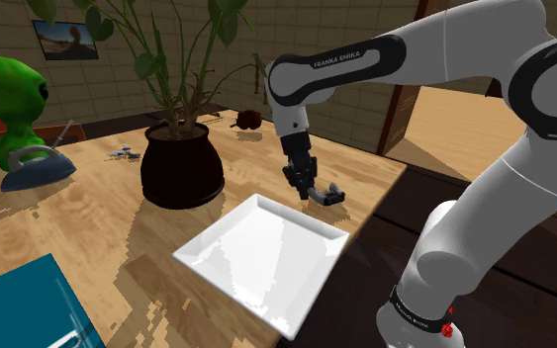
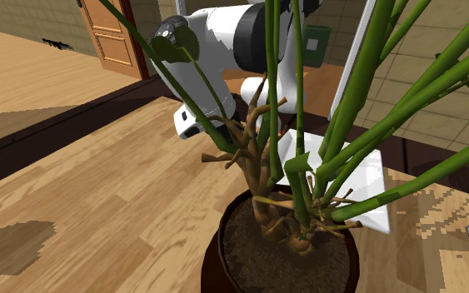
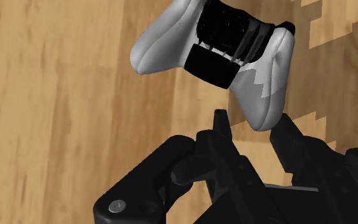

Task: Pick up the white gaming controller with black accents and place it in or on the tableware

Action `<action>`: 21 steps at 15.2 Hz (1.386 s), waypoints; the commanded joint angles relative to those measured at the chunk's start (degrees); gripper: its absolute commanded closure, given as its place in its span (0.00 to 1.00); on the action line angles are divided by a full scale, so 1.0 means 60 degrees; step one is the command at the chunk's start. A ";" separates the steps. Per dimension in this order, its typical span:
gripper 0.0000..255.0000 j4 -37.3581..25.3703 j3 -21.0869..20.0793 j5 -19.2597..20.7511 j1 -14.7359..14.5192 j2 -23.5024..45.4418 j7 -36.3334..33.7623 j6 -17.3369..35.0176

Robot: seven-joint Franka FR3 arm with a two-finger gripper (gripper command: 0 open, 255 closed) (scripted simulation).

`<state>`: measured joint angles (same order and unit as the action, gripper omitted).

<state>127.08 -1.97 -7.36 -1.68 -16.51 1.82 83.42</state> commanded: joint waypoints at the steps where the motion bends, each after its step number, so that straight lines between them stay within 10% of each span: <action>1: 1.00 0.0025 -0.0013 -0.0036 -0.0011 0.0018 0.0002 0.0002; 16: 1.00 -0.0637 0.0020 -0.0028 -0.0004 -0.0078 -0.0063 -0.0749; 17: 0.00 -0.0637 0.0020 -0.0028 -0.0004 -0.0078 -0.0063 -0.0749; 21: 0.00 0.3272 0.0039 0.0665 -0.1378 -0.5474 0.4203 0.2380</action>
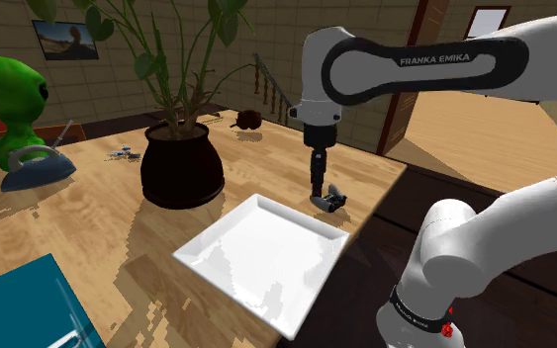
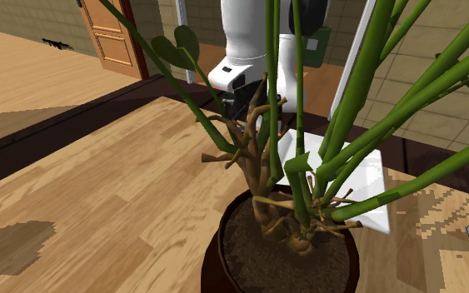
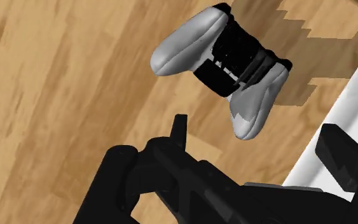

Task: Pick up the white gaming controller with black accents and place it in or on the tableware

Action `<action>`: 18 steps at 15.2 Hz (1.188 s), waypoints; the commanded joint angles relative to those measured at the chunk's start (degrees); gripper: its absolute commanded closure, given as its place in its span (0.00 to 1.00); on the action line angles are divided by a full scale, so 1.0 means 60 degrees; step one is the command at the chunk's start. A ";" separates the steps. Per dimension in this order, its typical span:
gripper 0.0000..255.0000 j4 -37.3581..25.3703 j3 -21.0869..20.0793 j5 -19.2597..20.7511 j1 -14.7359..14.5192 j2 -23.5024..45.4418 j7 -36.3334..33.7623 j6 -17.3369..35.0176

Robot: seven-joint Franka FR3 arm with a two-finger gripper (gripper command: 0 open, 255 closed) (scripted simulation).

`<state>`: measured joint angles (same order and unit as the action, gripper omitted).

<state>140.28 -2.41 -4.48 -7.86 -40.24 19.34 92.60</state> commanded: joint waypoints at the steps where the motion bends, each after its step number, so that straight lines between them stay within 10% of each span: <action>1: 0.00 0.2158 0.0365 0.0357 -0.0773 -0.3112 0.2370 0.1526; 17: 0.00 0.3330 0.0452 0.0417 -0.0953 -0.3393 0.2573 0.2687; 18: 1.00 0.3330 0.0452 0.0417 -0.0953 -0.3393 0.2573 0.2687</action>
